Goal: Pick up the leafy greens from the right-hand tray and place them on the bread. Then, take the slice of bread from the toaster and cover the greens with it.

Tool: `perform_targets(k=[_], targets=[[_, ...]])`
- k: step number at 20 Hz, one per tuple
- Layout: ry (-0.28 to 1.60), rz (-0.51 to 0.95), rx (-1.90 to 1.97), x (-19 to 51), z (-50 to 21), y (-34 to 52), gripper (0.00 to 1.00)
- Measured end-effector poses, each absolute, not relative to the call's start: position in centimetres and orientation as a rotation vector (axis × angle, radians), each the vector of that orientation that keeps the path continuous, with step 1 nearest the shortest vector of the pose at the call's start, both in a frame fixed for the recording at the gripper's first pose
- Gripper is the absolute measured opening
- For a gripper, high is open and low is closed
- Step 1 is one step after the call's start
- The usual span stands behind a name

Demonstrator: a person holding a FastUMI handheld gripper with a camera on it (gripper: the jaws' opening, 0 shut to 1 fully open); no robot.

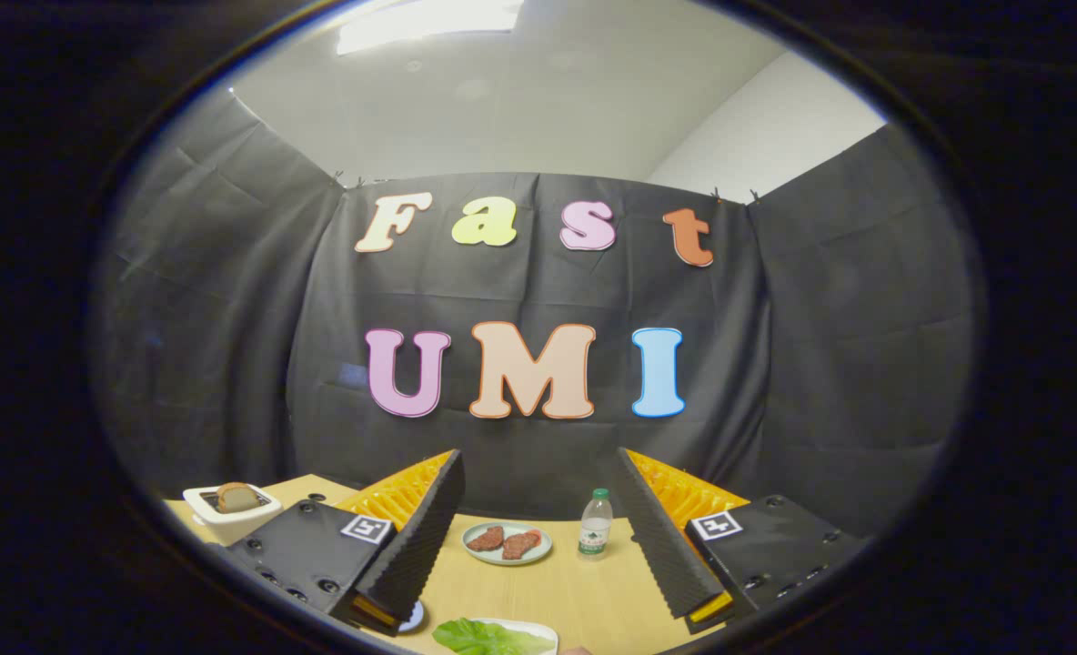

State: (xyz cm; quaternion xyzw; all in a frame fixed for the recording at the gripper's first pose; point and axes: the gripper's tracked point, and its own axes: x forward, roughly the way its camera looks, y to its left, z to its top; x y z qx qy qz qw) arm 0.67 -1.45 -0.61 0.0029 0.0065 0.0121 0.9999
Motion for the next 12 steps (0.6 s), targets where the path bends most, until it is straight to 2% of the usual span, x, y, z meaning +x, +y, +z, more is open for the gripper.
perform_targets(k=[5, 12], targets=[[0.033, 0.039, 0.013, 0.6, -1.4, -2.0, 1.0], [0.128, 0.151, 0.001, 1.0, -4.4, -2.1, 1.0]])
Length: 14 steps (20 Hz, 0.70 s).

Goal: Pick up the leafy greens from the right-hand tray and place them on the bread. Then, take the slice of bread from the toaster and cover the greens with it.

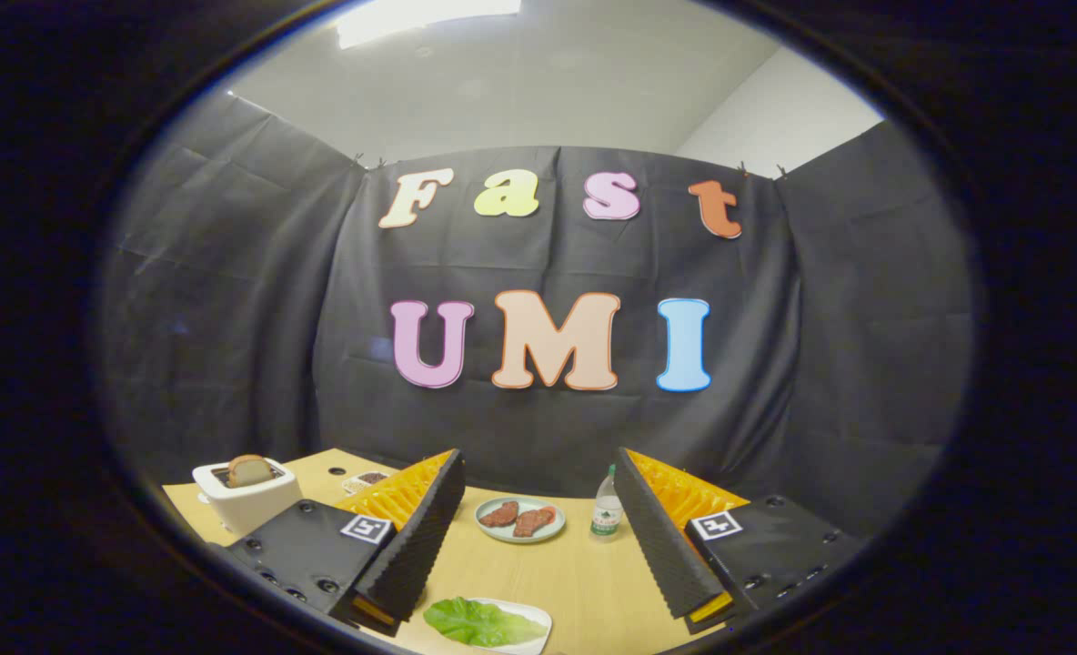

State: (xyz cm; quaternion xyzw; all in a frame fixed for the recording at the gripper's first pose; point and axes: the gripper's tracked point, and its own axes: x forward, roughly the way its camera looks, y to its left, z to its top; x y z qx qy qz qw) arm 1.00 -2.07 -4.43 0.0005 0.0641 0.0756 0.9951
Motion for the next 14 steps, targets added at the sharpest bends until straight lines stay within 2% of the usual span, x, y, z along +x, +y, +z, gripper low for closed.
perform_targets(k=[14], targets=[[0.315, 0.413, -0.12, 2.6, -11.5, -1.0, 1.0]])
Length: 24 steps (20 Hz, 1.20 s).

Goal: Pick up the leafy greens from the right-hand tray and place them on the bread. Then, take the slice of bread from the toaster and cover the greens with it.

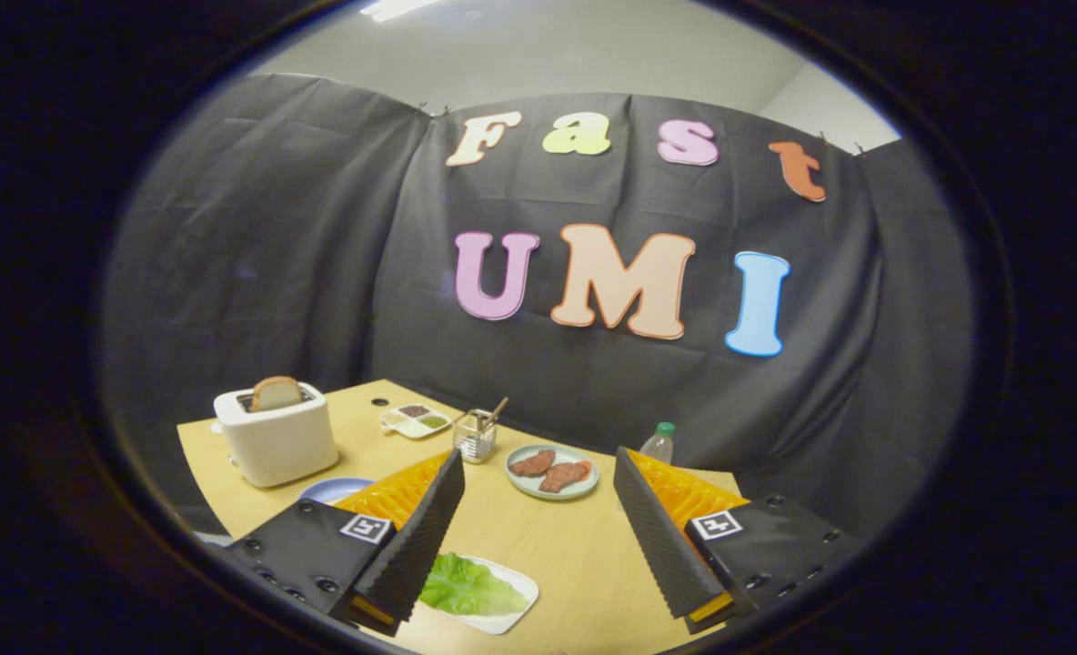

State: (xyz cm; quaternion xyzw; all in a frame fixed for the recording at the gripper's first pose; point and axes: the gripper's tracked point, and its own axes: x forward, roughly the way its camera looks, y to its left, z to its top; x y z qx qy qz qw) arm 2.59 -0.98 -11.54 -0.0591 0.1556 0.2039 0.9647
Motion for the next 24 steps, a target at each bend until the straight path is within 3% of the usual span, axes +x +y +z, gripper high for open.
perform_targets(k=[10, 24], targets=[[0.468, 0.612, -0.168, 3.3, -18.0, 2.2, 1.0], [0.704, 0.773, -0.26, 1.3, -28.9, 5.1, 1.0]])
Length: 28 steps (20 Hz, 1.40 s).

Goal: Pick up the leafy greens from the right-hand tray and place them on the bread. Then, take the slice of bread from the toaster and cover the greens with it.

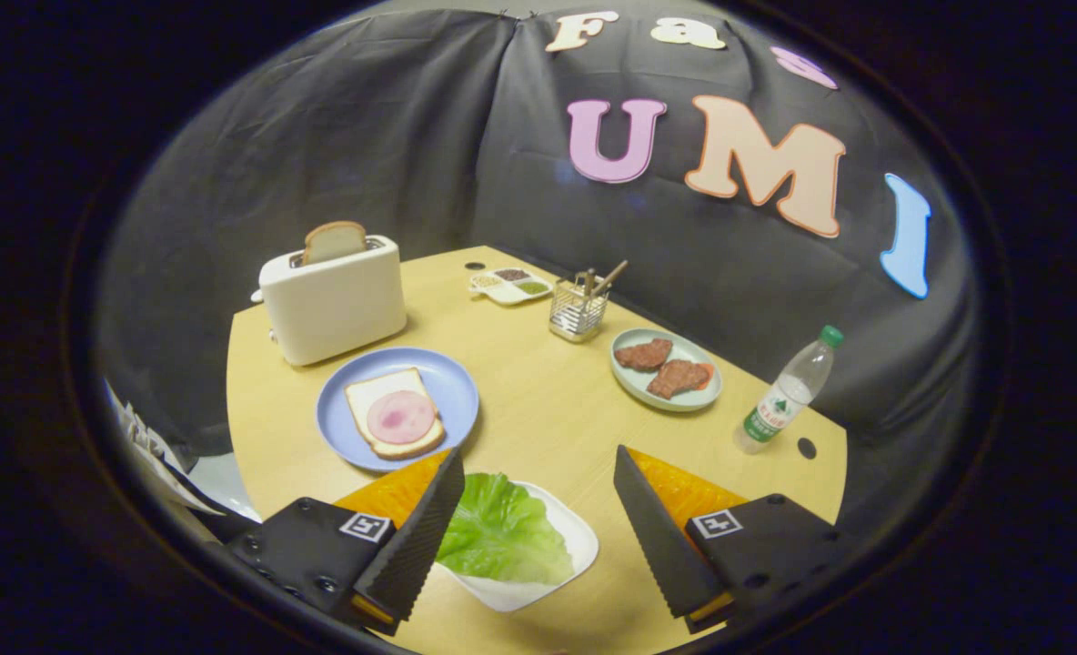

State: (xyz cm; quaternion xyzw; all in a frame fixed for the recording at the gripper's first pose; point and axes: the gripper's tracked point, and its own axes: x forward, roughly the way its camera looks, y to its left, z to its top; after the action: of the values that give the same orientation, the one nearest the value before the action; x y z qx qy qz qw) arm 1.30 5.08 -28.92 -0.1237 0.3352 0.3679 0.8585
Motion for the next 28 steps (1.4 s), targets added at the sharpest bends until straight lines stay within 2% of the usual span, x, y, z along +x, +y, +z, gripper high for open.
perform_targets(k=[13, 23, 24, 28], targets=[[0.944, 0.806, -0.289, -1.8, -38.8, 5.9, 1.0], [1.066, 0.769, -0.268, -3.4, -42.3, 5.3, 1.0], [1.063, 0.768, -0.271, -3.5, -42.5, 5.4, 0.97], [1.067, 0.765, -0.268, -3.8, -42.4, 5.7, 0.73]])
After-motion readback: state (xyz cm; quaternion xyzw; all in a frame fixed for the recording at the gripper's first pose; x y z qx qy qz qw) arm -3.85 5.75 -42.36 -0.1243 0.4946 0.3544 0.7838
